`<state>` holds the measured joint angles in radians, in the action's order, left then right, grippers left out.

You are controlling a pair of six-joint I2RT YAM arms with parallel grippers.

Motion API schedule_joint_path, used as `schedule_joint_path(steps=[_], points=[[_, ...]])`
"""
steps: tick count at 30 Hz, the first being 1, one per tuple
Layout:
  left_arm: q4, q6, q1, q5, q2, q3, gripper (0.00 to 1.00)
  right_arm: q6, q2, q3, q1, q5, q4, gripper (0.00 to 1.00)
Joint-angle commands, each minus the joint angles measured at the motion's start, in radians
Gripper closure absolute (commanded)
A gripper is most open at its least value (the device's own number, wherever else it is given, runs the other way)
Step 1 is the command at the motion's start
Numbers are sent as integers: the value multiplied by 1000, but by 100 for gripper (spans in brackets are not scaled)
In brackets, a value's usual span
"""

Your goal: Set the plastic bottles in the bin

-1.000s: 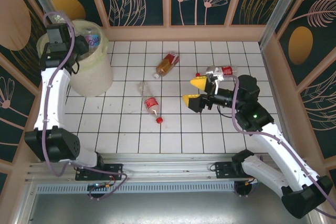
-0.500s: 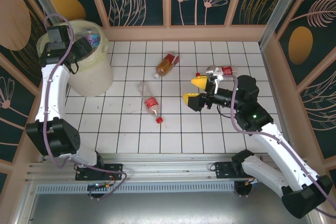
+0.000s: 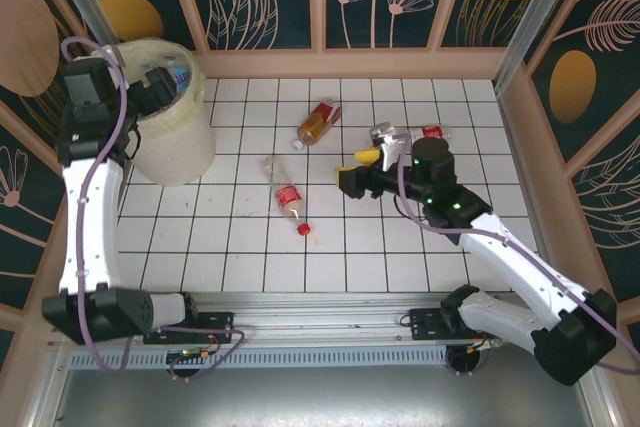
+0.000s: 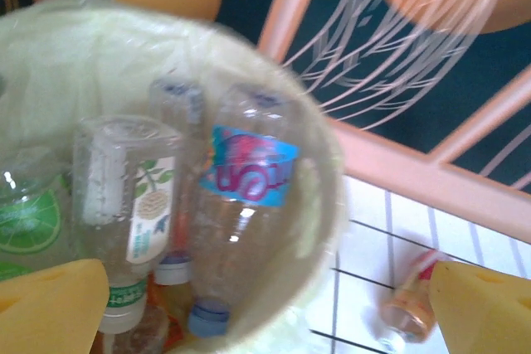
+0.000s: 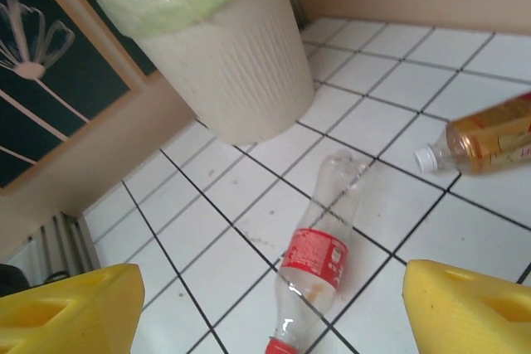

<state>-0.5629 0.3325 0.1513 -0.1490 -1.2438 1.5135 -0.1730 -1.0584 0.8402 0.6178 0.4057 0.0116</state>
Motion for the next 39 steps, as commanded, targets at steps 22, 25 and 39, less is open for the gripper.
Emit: schedule_joint_path(steps=[22, 25, 39], points=[[397, 271, -297, -325, 500, -777, 2, -28, -654, 215, 287, -327, 91, 31], [427, 299, -327, -312, 508, -839, 1, -29, -696, 231, 308, -349, 101, 31], [556, 355, -418, -229, 461, -941, 1, -48, -779, 226, 337, -383, 96, 41]])
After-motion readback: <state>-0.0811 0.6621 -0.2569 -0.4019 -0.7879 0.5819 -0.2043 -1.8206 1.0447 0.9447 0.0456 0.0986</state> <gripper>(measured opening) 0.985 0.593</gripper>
